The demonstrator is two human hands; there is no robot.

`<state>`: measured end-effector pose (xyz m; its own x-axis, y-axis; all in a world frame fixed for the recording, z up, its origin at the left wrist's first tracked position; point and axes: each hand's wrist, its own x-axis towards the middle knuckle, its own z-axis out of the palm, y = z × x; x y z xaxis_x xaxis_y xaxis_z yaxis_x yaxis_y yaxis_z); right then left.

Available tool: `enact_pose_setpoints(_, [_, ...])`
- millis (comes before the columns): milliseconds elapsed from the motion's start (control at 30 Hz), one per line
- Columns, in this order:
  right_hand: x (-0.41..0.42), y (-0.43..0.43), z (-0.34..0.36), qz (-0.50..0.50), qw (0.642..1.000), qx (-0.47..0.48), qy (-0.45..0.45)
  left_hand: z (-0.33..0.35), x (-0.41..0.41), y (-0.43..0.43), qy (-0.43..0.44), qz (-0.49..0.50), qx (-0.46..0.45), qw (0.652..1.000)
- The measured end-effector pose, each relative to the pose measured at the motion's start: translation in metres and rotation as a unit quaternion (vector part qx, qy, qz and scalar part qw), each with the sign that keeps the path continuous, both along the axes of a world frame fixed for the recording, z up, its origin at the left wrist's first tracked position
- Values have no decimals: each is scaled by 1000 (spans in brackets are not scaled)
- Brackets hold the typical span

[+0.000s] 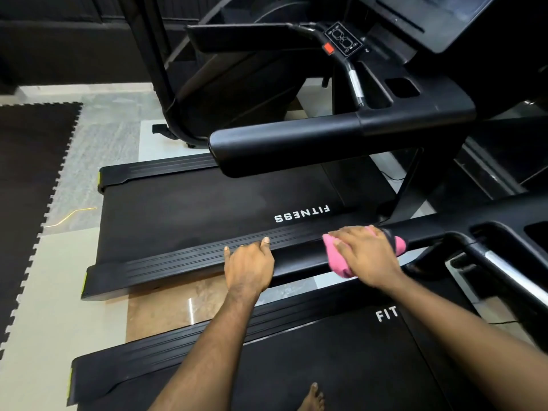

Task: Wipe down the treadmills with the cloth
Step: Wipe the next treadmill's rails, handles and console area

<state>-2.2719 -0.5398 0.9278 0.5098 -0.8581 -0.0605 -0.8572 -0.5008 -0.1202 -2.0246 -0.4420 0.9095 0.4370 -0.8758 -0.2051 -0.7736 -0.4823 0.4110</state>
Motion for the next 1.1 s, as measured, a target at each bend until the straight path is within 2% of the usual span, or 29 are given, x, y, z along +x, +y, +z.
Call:
enact_pose_setpoints(67, [-16,-27,5,-62,996,20,69,-1,0,0,-1,3,-4,1000])
enact_pose_setpoints(167, [2,-40,9,-124,983,59,124,-3,0,-2,-5,5,-8,1000])
enact_pose_setpoints(300, [71,1,1,-51,983,42,171,-2,-1,-2,1,4,-12,1000])
enact_pose_setpoints(367, [97,33,-6,-53,992,20,110,-1,2,0,4,-7,-3,1000])
enact_pose_setpoints(467, [77,59,-14,-3,993,-65,-99,2,1,0,6,-13,7,1000])
enact_pose_setpoints(500, [59,56,-15,21,988,-75,-132,1,1,0,6,-12,9,1000])
enact_pose_setpoints(567, [23,37,-13,21,986,-90,-137,0,2,1,11,-10,6,1000])
enact_pose_setpoints(633, [-4,5,-9,-57,988,-107,-93,-2,3,0,15,-15,1,1000])
enact_pose_setpoints(700, [-11,-21,1,-155,986,-61,-3,-2,3,-1,16,-16,-3,1000])
enact_pose_setpoints(767, [8,-26,22,-209,974,-19,81,-3,3,-1,10,-18,-6,1000])
enact_pose_setpoints(867, [68,-3,28,-140,975,8,173,-3,1,0,6,-18,-4,1000])
enact_pose_setpoints(967, [118,25,13,-101,987,25,119,-2,1,-1,5,-21,5,1000])
enact_pose_setpoints(1033, [114,27,9,-125,990,64,30,-3,2,0,4,-24,6,1000])
enact_pose_setpoints(1100, [94,28,9,-89,989,112,-35,-2,2,-1,8,-22,3,1000])
